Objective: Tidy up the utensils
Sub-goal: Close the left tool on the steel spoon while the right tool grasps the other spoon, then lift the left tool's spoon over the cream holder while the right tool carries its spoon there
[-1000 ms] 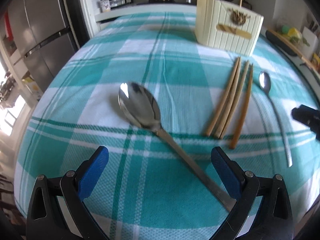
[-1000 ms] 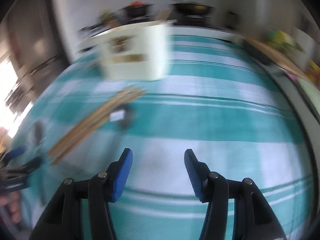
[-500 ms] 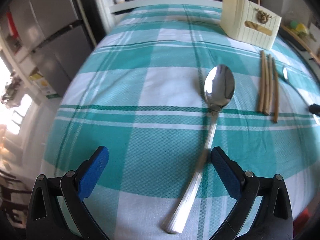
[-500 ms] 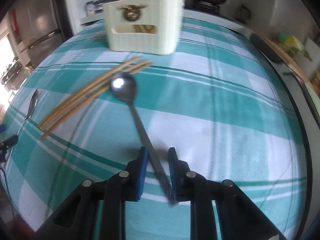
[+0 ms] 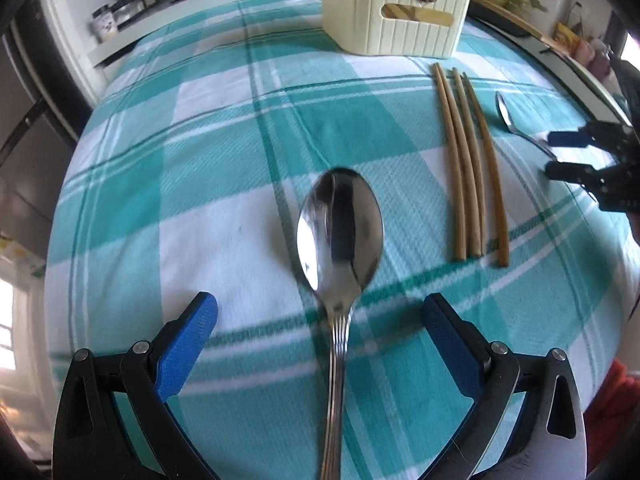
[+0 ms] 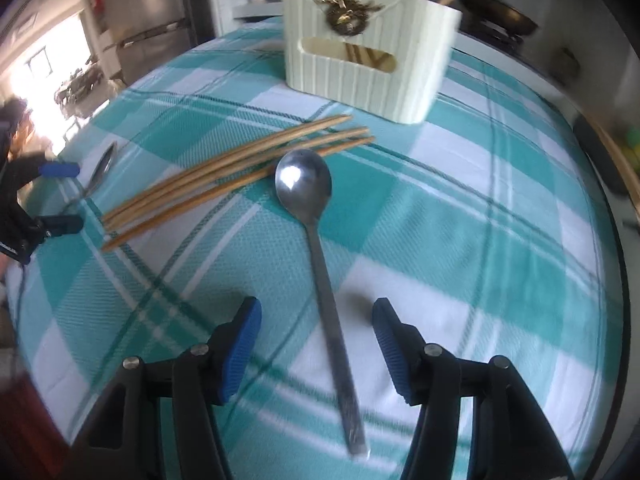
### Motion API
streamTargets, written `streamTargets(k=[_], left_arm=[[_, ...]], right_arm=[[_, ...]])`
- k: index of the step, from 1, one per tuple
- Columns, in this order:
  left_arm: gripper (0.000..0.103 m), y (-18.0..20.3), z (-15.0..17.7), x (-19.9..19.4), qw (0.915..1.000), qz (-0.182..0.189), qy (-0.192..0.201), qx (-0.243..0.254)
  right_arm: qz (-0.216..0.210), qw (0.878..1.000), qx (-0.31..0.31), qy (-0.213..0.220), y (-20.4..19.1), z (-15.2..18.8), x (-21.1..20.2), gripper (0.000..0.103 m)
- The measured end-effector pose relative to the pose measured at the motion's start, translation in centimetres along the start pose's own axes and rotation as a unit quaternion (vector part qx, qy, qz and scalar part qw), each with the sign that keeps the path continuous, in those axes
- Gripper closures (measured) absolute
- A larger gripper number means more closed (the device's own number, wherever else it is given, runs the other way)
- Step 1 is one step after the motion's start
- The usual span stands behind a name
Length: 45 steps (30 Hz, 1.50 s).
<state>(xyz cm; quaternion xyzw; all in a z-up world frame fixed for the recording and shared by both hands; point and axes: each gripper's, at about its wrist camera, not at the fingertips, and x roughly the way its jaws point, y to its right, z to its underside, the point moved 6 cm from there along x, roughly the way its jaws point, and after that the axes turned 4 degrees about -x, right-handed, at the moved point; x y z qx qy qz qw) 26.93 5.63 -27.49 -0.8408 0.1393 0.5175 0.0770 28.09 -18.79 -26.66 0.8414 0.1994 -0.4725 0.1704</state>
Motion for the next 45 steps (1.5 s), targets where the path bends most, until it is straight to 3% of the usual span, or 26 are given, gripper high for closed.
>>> streamTargets(k=[3,6,8,9,10,14,18,27,32,37,45], left_arm=[[0.004,0.1,-1.1,0.6,1.0,0.007,0.003,-0.001],[0.013,0.5,-1.9,0.8,0.9998,0.014,0.014,0.0],[0.034,0.7,-2.4,0.6,0.9996,0.016,0.024,-0.001],[0.042,0.8,-2.7,0.5,0.9994,0.018,0.031,-0.001],[0.06,0.9,-2.9,0.5,0.9991,0.02,0.036,-0.002],[0.061,0.7,-3.3,0.1,0.9986,0.021,0.045,-0.017],[0.061,0.8,-3.5,-2.5,0.9957,0.025,0.085,-0.029],[0.061,1.3,-4.3,-11.6,0.9785,0.052,0.191,-0.056],[0.061,1.8,-4.8,-14.8,0.9708,0.059,0.226,-0.056],[0.061,2.2,-5.7,-16.9,0.9652,0.06,0.249,-0.053],[0.062,2.3,-8.4,-17.7,0.9629,0.079,0.252,-0.056]], right_arm=[[-0.008,1.0,-0.006,0.008,-0.1,-1.9,1.2,0.044],[-0.011,1.0,-0.009,0.017,-0.3,-3.6,2.3,0.044],[-0.01,1.0,-0.004,0.022,-0.3,-4.4,2.9,0.047],[-0.01,1.0,0.0,0.026,-0.2,-4.6,3.0,0.059],[-0.013,0.999,0.004,0.029,-0.2,-4.9,2.9,0.066],[-0.018,0.999,0.025,0.036,0.1,-5.0,2.8,0.067],[-0.029,0.995,0.048,0.079,0.4,-4.8,-0.3,0.067],[-0.03,0.982,0.061,0.177,-0.2,-3.4,-9.9,0.067],[-0.019,0.974,0.056,0.22,-0.9,-3.0,-13.5,0.067],[-0.015,0.967,0.06,0.249,-1.0,-3.4,-15.7,0.067],[-0.02,0.96,0.065,0.27,-0.2,-6.5,-17.5,0.067]])
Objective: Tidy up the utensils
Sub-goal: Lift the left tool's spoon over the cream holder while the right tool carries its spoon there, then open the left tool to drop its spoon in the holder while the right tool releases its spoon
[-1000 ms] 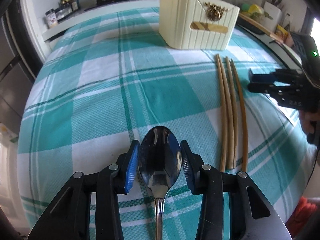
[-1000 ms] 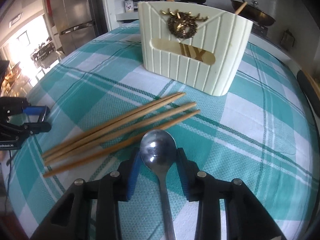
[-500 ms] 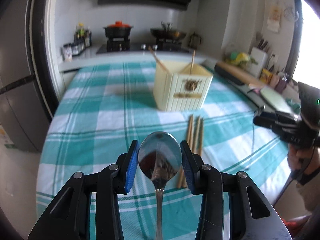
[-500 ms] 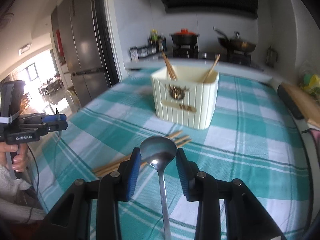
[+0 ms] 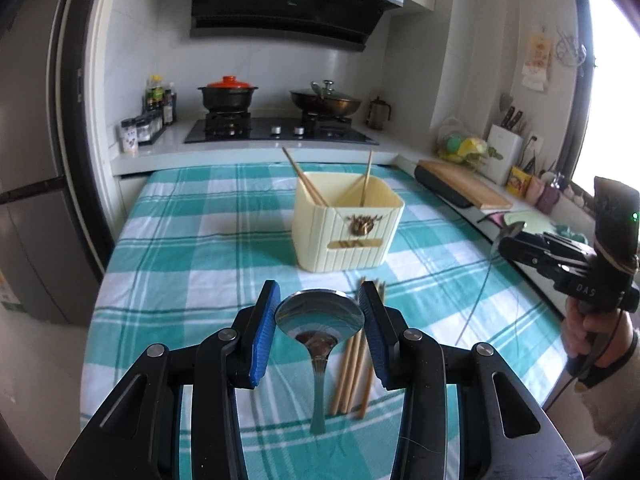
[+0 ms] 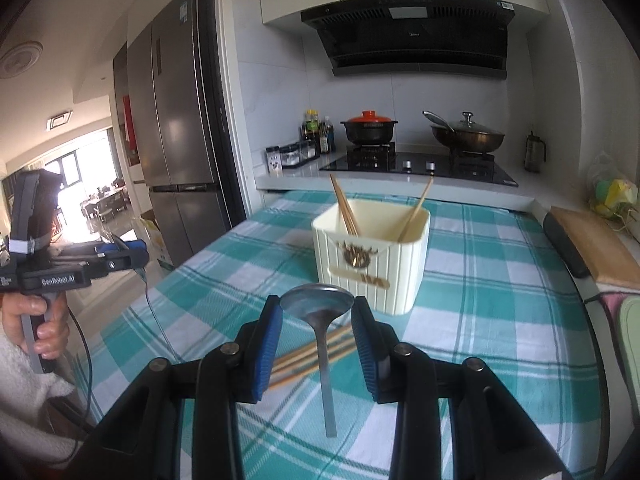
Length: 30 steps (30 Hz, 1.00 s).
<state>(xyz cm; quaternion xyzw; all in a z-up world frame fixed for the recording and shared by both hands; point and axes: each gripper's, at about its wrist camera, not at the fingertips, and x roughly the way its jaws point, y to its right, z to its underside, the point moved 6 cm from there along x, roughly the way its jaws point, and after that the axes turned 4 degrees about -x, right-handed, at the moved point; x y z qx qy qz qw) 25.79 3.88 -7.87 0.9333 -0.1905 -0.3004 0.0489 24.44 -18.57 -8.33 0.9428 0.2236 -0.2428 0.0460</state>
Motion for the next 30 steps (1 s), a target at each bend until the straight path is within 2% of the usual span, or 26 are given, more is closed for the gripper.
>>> streamTargets(k=[6,11,16,18,22,27,30], left_arm=[[0.062,0.2,-5.2,0.5,0.9994,0.028,0.015,-0.011],[0.062,0.3,-13.0,1.2,0.9967,0.048,0.056,-0.034],[0.062,0.3,-20.1,3.7,0.9922,0.041,0.103,-0.057],[0.062,0.3,-21.7,5.3,0.9912,0.032,0.113,-0.061],[0.062,0.4,-22.8,10.3,0.9929,0.011,0.1,-0.063],[0.062,-0.1,-20.3,18.3,0.9976,-0.007,0.023,-0.065],[0.061,-0.1,-18.3,21.9,0.9978,-0.015,-0.022,-0.061]], right_arm=[[0.0,1.0,0.004,0.014,1.6,-4.6,0.9,0.067],[0.018,0.999,-0.004,0.039,3.5,-9.6,2.5,0.067],[0.04,0.997,0.0,0.072,6.2,-14.4,5.1,0.067],[0.046,0.996,0.002,0.081,7.0,-15.6,6.3,0.067],[0.053,0.996,0.011,0.069,8.7,-15.9,10.0,0.067],[0.045,0.998,0.041,0.01,10.7,-12.4,15.2,0.067],[0.046,0.997,0.053,-0.033,11.5,-10.1,17.6,0.067]])
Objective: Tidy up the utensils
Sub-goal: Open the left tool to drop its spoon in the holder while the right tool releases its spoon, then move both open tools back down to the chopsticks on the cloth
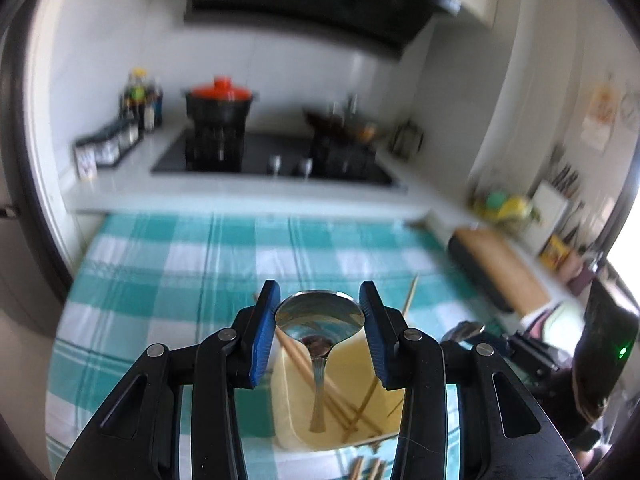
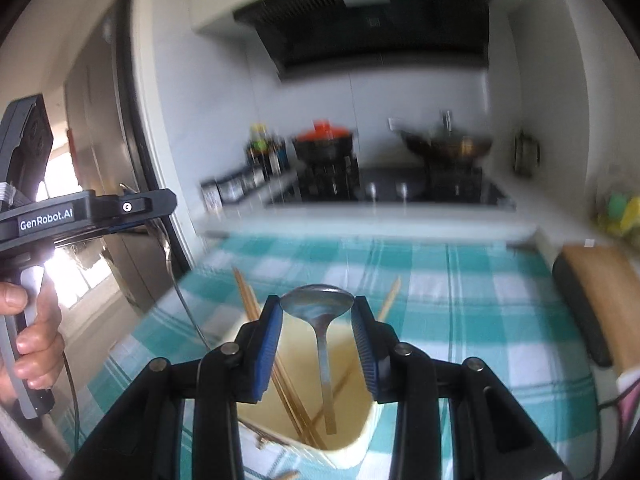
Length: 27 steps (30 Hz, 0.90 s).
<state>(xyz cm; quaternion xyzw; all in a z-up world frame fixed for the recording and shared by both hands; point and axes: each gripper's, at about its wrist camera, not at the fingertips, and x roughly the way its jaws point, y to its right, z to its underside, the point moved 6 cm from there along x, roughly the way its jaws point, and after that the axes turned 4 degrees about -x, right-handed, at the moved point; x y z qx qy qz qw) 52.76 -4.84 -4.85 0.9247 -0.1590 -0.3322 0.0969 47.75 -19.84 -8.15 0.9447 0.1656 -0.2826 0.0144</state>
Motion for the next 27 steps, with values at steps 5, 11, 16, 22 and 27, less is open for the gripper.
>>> streamTargets(k=[5,11,16,22,27], left_arm=[[0.054,-0.3,2.5,3.3,0.998,-0.021,-0.06,-0.008],[0.016,-0.2,2.7,-3.6,0.9983,-0.019,-0.041,0.038],[0.005,-2.5,9.0,-10.3,0.9921,-0.04,-0.078,0.09],[0.005,-6.3,22.0,-12.7,0.988,-0.06,-0.132,0.053],[0.005,-6.3,27.9,-11.1,0.9842,-0.044,-0.168,0.032]], right_arm=[[0.014,0.998,0.014,-0.052,1.3,2.2,2.8,0.065],[0.017,1.0,0.019,-0.016,1.4,-0.5,-2.3,0.055],[0.03,0.999,-0.004,-0.01,0.7,1.7,-8.5,0.046],[0.054,0.994,0.005,-0.099,0.1,14.8,-10.7,0.044],[0.039,0.985,0.061,-0.16,-1.6,24.9,-10.5,0.044]])
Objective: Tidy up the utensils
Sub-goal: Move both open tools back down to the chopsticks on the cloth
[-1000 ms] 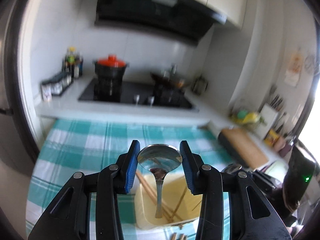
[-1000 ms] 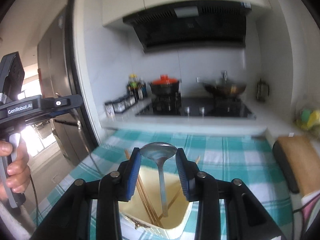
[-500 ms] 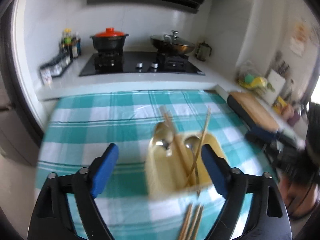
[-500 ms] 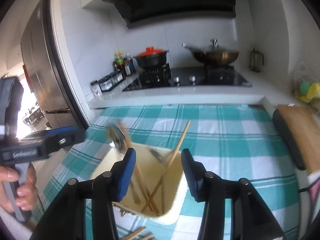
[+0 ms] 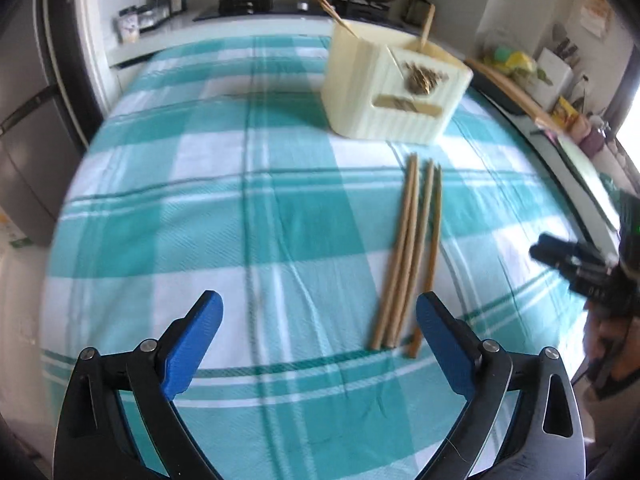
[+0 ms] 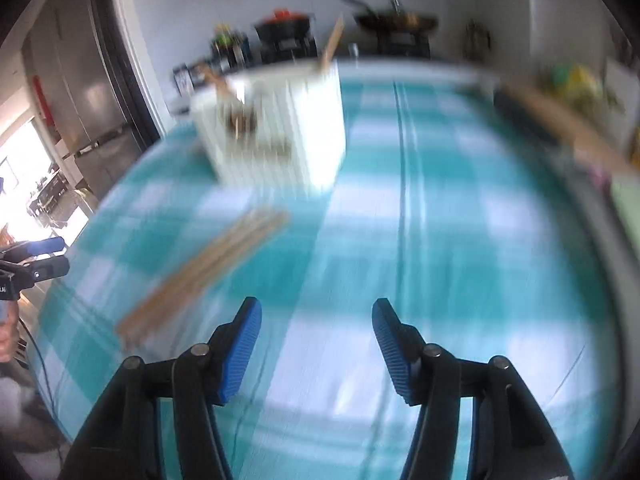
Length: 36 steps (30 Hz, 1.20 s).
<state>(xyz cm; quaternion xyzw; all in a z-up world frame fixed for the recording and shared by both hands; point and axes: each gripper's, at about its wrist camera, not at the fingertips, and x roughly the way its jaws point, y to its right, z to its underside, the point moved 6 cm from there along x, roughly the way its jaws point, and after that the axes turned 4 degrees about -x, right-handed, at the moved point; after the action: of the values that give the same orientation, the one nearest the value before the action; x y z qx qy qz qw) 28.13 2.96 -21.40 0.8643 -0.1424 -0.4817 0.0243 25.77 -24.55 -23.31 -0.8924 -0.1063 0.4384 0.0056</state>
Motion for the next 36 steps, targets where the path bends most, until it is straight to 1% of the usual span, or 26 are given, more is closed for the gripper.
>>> streamTargets(k=[2,5,8,10,11,13,14,15,18,19,21,23,24,26,27,32,33,34,35,36], left_arm=[[0.005,1.4,0.1,0.8,0.9994,0.007,0.004,0.033],[0.005,2.8,-0.2,2.4,0.9966,-0.013,0.007,0.081],[0.005,3.4,-0.2,4.0,0.9958,-0.013,-0.004,0.09],[0.005,3.8,0.1,4.8,0.9951,-0.01,-0.007,0.099],[0.005,3.9,0.2,5.3,0.9942,-0.017,-0.008,0.106],[0.006,3.7,0.0,6.0,0.9919,-0.045,-0.007,0.119],[0.006,3.5,-0.1,6.2,0.9916,-0.054,-0.006,0.117],[0.006,3.1,-0.2,6.3,0.9926,-0.052,-0.006,0.109],[0.006,1.8,-0.5,6.2,0.9976,-0.021,-0.011,0.065],[0.006,1.5,-0.5,6.2,0.998,-0.018,-0.012,0.059],[0.006,1.4,-0.5,6.4,0.9978,-0.02,-0.014,0.062],[0.006,1.7,-0.4,6.7,0.9969,-0.023,-0.015,0.074],[0.006,1.8,-0.3,6.8,0.9963,-0.025,-0.016,0.08],[0.006,2.1,-0.3,6.8,0.9956,-0.024,-0.015,0.09],[0.006,2.2,-0.3,6.8,0.9953,-0.023,-0.017,0.092],[0.006,2.7,-0.8,7.3,0.9946,-0.021,-0.024,0.098],[0.007,2.9,-0.9,7.4,0.9944,-0.02,-0.027,0.101],[0.012,3.2,-0.9,7.4,0.9941,-0.014,-0.031,0.103],[0.022,3.5,-0.8,7.4,0.994,-0.003,-0.035,0.104],[0.028,3.8,-0.8,7.4,0.9939,0.008,-0.039,0.102]], right_arm=[[-0.005,1.0,0.021,-0.006,-0.5,1.6,0.4,0.044],[-0.009,1.0,0.015,-0.006,-2.0,1.5,0.4,0.044],[-0.013,1.0,-0.005,-0.001,-4.1,0.5,0.8,0.044],[-0.016,1.0,0.0,0.001,-4.8,-0.1,1.6,0.044],[-0.016,1.0,0.003,-0.002,-5.2,-0.1,2.0,0.044],[-0.017,1.0,0.01,-0.013,-5.7,-0.7,3.2,0.044],[-0.018,1.0,0.011,-0.017,-5.8,-1.0,3.9,0.044],[-0.017,1.0,0.013,-0.023,-6.0,-1.3,4.6,0.044],[-0.013,0.999,0.018,-0.031,-6.5,-2.8,6.2,0.044],[-0.011,0.999,0.016,-0.031,-6.6,-3.2,6.6,0.044],[0.002,0.999,0.0,-0.034,-7.3,-3.8,7.5,0.044],[0.019,0.998,-0.024,-0.047,-8.0,-3.8,8.6,0.044],[0.023,0.998,-0.033,-0.04,-8.2,-3.9,8.7,0.042],[0.044,0.996,-0.064,-0.04,-8.7,-3.6,9.0,0.042],[0.05,0.995,-0.075,-0.04,-8.8,-3.5,9.0,0.044],[0.066,0.994,-0.068,-0.048,-7.1,-2.6,8.1,0.044],[0.069,0.994,-0.065,-0.05,-6.7,-2.5,8.0,0.044],[0.073,0.994,-0.062,-0.051,-6.2,-2.3,7.7,0.044],[0.075,0.994,-0.061,-0.05,-5.8,-2.1,7.5,0.046],[0.079,0.994,-0.061,-0.048,-5.3,-2.0,7.3,0.047]])
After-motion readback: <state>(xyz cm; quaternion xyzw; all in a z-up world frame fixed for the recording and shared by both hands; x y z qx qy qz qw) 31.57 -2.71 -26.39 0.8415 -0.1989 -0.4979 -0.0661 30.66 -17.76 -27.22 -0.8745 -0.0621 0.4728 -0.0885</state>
